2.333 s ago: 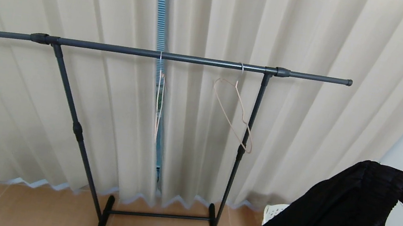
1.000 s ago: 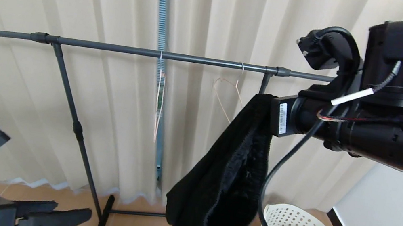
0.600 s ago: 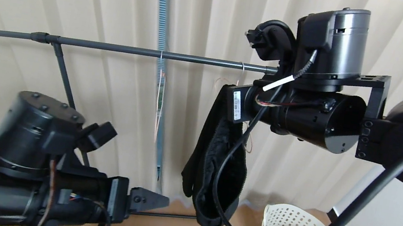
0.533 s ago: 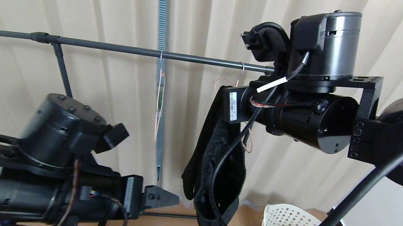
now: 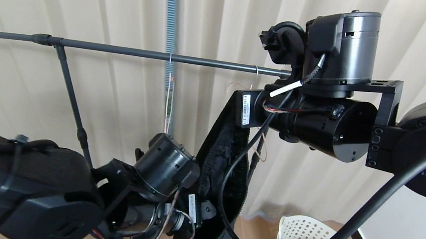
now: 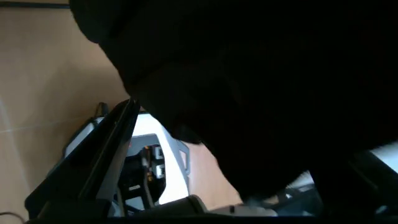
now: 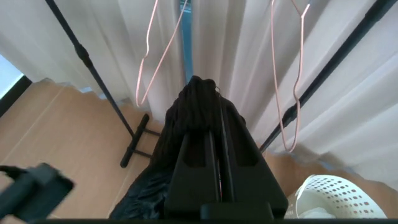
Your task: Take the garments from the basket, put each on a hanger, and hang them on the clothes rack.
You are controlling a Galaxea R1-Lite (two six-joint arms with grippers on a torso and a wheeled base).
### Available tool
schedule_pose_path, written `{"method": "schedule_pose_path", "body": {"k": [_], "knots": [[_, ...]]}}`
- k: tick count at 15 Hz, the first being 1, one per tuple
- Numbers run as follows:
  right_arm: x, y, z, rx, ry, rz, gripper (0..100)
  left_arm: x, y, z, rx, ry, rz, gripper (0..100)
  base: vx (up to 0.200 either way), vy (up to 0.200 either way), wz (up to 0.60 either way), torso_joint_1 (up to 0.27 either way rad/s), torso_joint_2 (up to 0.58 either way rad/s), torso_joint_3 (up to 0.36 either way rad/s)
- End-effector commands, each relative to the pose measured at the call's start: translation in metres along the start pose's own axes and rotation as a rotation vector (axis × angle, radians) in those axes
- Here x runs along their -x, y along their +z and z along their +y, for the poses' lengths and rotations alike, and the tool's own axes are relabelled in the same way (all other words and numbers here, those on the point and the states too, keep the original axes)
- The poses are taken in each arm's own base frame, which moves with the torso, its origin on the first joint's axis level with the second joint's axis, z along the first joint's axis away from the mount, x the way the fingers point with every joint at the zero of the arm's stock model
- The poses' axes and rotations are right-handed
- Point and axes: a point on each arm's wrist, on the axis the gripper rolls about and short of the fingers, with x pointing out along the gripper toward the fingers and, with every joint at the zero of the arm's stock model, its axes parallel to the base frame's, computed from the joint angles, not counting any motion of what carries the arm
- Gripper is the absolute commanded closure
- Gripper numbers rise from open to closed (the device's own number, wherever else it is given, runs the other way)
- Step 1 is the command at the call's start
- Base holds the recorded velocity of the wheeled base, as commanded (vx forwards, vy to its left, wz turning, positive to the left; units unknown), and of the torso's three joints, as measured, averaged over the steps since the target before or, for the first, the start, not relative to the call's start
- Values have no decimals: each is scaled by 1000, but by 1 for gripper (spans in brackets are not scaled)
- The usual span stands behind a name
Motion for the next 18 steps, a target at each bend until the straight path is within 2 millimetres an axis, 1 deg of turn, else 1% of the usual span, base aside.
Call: {"method": "schedule_pose_path", "body": {"k": [1, 2, 4, 6, 8, 9, 10, 11, 13, 14, 16, 17, 18], "knots": [[11, 9, -3, -29, 5, -29, 100, -30, -27, 0, -55, 87, 79, 0, 0, 0, 0, 0, 0, 0], [13, 10, -4, -45, -1, -36, 100, -34, -43, -1, -93, 100, 114, 0, 0, 0, 0, 0, 0, 0], [19, 13, -9, -63, -24, -46, 100, -31, -64, 2, -155, 139, 133, 0, 0, 0, 0, 0, 0, 0], [17, 17, -30, -82, -97, -59, 100, -25, -68, 6, -172, 166, 110, 0, 0, 0, 0, 0, 0, 0], [11, 14, -49, -94, -176, -51, 100, -10, -63, 8, -163, 147, 78, 0, 0, 0, 0, 0, 0, 0], [15, 11, -55, -95, -212, -46, 100, 0, -55, 7, -164, 125, 45, 100, 0, 0, 0, 0, 0, 0], [19, 8, -58, -93, -223, -38, 100, 9, -49, 8, -165, 114, 16, 100, 0, 0, 0, 0, 0, 0], [28, 3, -70, -96, -253, -27, 100, 25, -37, 9, -168, 92, -34, 100, 0, 0, 0, 0, 0, 0], [40, -7, -86, -96, -293, -4, 100, 40, -17, 14, -176, 79, -103, 100, 0, 0, 0, 0, 0, 0], [50, -15, -95, -94, -312, 16, 100, 45, -4, 18, -175, 82, -140, 100, 0, 0, 0, 0, 0, 0], [66, -34, -107, -86, -339, 63, 100, 48, 16, 23, -177, 103, -191, 100, 0, 0, 0, 0, 0, 0], [70, -45, -109, -67, -341, 96, 100, 50, 23, 22, -196, 105, -216, 100, 0, 0, 0, 0, 0, 0], [71, -49, -110, -29, -344, 116, 100, 53, 29, 16, -225, 90, -237, 100, 0, 0, 0, 0, 0, 0]]}}
